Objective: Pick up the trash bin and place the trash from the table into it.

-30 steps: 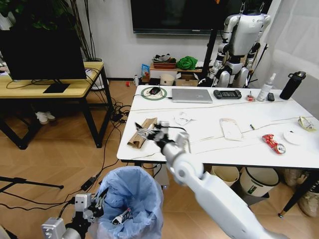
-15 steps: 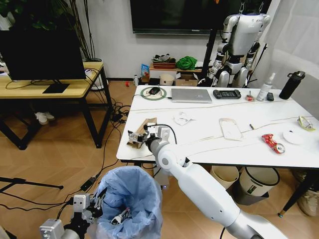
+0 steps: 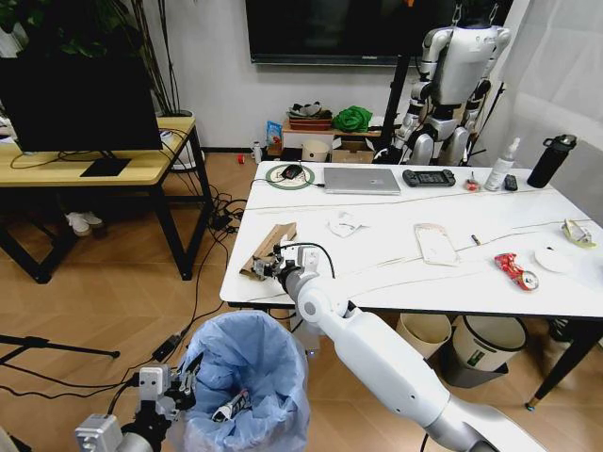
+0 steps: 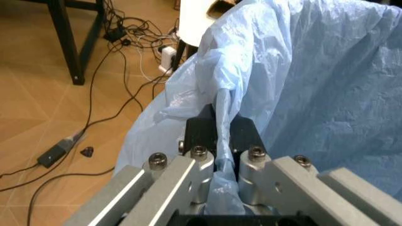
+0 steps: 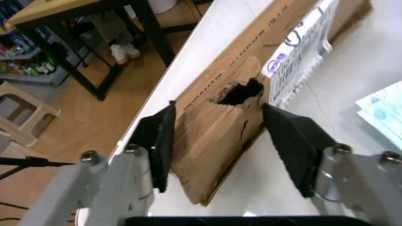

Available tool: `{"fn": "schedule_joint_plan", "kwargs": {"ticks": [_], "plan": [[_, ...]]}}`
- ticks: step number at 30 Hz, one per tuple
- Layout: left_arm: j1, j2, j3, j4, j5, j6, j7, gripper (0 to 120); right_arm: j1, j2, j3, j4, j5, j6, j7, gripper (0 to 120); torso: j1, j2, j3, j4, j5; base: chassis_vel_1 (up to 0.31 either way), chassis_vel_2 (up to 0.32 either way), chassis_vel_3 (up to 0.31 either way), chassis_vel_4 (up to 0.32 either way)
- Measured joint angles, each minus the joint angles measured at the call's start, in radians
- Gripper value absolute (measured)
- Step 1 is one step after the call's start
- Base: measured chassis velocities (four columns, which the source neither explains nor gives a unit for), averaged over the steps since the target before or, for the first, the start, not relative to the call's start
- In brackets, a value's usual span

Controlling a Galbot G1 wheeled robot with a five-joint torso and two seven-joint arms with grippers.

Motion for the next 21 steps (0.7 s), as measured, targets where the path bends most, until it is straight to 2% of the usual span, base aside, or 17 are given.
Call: {"fn": "schedule_joint_plan", "kwargs": {"ticks": [1,7,9,13,18,21], "plan": [[0.000,0.000,0.000,0.000,0.000,0.000,0.000,0,0.000,0.000,0.000,0.000,0.000,0.000,0.000,51,0.000,0.000,0.000,0.0000,0.0000,0.000,0.000,0.000,0.000],[-0.001,-0.006,0.003,0.002,0.000,0.000,-0.001,0,-0.010,-0.007,-0.011,0.015,-0.003,0.004,0.003,25,0.000,0.000,0.000,0.0000,0.0000,0.000,0.000,0.000,0.000],[-0.001,-0.006,0.004,0.003,0.000,0.000,-0.001,0,-0.010,-0.008,-0.011,0.017,-0.003,0.005,0.003,22,0.000,0.000,0.000,0.0001,0.0000,0.000,0.000,0.000,0.000],[-0.004,-0.012,0.008,0.004,0.001,0.000,-0.002,0,-0.008,-0.017,-0.002,0.049,0.008,0.018,-0.006,4,0.000,0.000,0.000,0.0001,0.0000,0.000,0.000,0.000,0.000],[-0.009,-0.023,0.019,0.008,0.006,0.000,-0.002,0,-0.010,-0.040,0.007,0.098,0.031,0.048,-0.034,0,0.000,0.000,0.000,0.0001,0.0000,0.000,0.000,0.000,0.000],[-0.010,-0.029,0.022,0.008,0.008,-0.001,-0.003,0,-0.025,-0.075,0.020,0.184,0.071,0.091,-0.075,0,0.000,0.000,0.000,0.0001,0.0000,0.000,0.000,0.000,0.000]]}}
